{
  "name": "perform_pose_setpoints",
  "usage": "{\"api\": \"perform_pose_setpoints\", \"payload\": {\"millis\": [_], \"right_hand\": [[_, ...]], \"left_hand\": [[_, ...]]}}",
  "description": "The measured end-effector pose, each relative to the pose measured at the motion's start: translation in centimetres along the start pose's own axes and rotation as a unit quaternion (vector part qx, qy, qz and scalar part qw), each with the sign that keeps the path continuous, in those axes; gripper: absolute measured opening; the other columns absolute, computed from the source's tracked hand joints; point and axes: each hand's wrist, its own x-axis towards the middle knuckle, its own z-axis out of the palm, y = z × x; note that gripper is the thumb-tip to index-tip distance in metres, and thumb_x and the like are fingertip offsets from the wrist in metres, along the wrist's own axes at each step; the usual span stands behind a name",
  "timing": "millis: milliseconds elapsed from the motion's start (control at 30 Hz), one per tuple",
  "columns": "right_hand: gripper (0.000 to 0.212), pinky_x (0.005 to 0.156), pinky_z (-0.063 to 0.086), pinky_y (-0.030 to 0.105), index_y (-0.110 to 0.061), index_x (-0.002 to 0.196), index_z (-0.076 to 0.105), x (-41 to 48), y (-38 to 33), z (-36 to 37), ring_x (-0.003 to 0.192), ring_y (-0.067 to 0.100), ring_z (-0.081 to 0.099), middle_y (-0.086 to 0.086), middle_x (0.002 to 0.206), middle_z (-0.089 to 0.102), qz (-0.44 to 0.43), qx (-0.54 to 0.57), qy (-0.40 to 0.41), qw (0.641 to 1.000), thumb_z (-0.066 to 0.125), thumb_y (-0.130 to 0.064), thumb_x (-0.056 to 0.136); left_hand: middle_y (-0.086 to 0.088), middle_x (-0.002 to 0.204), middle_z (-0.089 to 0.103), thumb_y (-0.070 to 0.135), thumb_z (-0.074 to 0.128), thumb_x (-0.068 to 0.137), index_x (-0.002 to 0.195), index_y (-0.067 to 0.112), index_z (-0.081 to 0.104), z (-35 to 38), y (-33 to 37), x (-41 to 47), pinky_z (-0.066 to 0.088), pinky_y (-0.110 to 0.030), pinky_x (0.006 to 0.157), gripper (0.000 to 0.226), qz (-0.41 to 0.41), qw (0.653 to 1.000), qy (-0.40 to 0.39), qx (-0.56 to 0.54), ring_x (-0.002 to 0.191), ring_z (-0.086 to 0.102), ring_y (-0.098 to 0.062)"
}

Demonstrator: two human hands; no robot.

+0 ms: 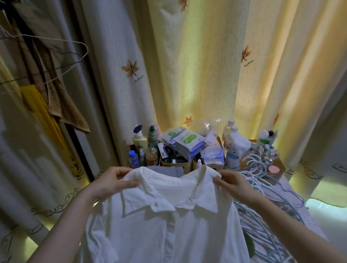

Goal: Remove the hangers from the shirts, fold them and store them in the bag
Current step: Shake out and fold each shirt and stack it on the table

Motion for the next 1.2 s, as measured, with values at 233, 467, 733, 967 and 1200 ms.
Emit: {"api": "perform_pose_setpoints", "payload": {"millis": [233, 467, 733, 967, 1200], "right_hand": [[0.015, 0.051, 0.044, 0.016, -0.018, 0.093, 0.06, -0.7, -1.3, 0.5, 0.059, 0.006, 0.059, -0.007, 0.069, 0.063, 0.07, 0.058, -0.057, 0.994, 0.058, -0.033, 0.093], [0.045, 0.067, 0.06, 0.036, -0.014, 0.095, 0.068, -2.1, -0.6, 2.7, 0.074, 0.02, 0.073, 0.003, 0.084, 0.075, 0.256, 0.001, -0.138, 0.957, 0.085, -0.038, 0.062], [0.029, 0.065, 0.059, 0.026, -0.029, 0.087, 0.075, -1.8, -4.5, -1.4, 0.078, 0.011, 0.071, -0.005, 0.087, 0.075, 0.135, 0.044, -0.121, 0.983, 0.087, -0.028, 0.061], [0.058, 0.063, 0.06, 0.03, -0.016, 0.081, 0.075, 0.9, -13.1, -7.5, 0.073, 0.021, 0.072, 0.007, 0.082, 0.074, 0.007, 0.057, -0.123, 0.991, 0.088, -0.058, 0.042], [0.069, 0.053, 0.041, 0.028, 0.009, 0.091, 0.057, 1.7, -16.9, -11.0, 0.063, 0.025, 0.05, 0.015, 0.074, 0.052, -0.04, 0.004, -0.172, 0.984, 0.068, -0.058, 0.077]], "left_hand": [[0.006, 0.056, 0.062, 0.057, 0.069, 0.076, 0.063, 0.015, 0.062, 1.2, -0.4, 0.1, 0.038, -0.019, 0.048, 0.044, -0.107, 0.99, 0.012, 0.096, 0.053, 0.058, -0.01], [0.002, 0.071, 0.072, 0.043, 0.07, 0.081, 0.076, 0.015, 0.072, 4.9, 0.1, -1.4, 0.045, -0.015, 0.055, 0.029, -0.063, 0.998, -0.001, -0.014, 0.064, 0.066, -0.007], [0.003, 0.07, 0.069, 0.054, 0.072, 0.069, 0.073, 0.02, 0.072, 1.1, 2.6, -2.7, 0.047, -0.018, 0.056, 0.034, -0.018, 0.999, -0.028, 0.008, 0.065, 0.065, -0.009], [0.005, 0.077, 0.074, 0.057, 0.073, 0.059, 0.078, 0.029, 0.074, -4.3, 11.3, -3.5, 0.049, -0.014, 0.051, 0.034, 0.077, 0.996, 0.024, 0.043, 0.064, 0.069, -0.006], [-0.003, 0.074, 0.075, 0.077, 0.067, 0.058, 0.076, 0.022, 0.074, -5.3, 14.9, -4.0, 0.051, -0.021, 0.051, 0.058, 0.059, 0.994, 0.039, 0.077, 0.064, 0.071, -0.016]]}}
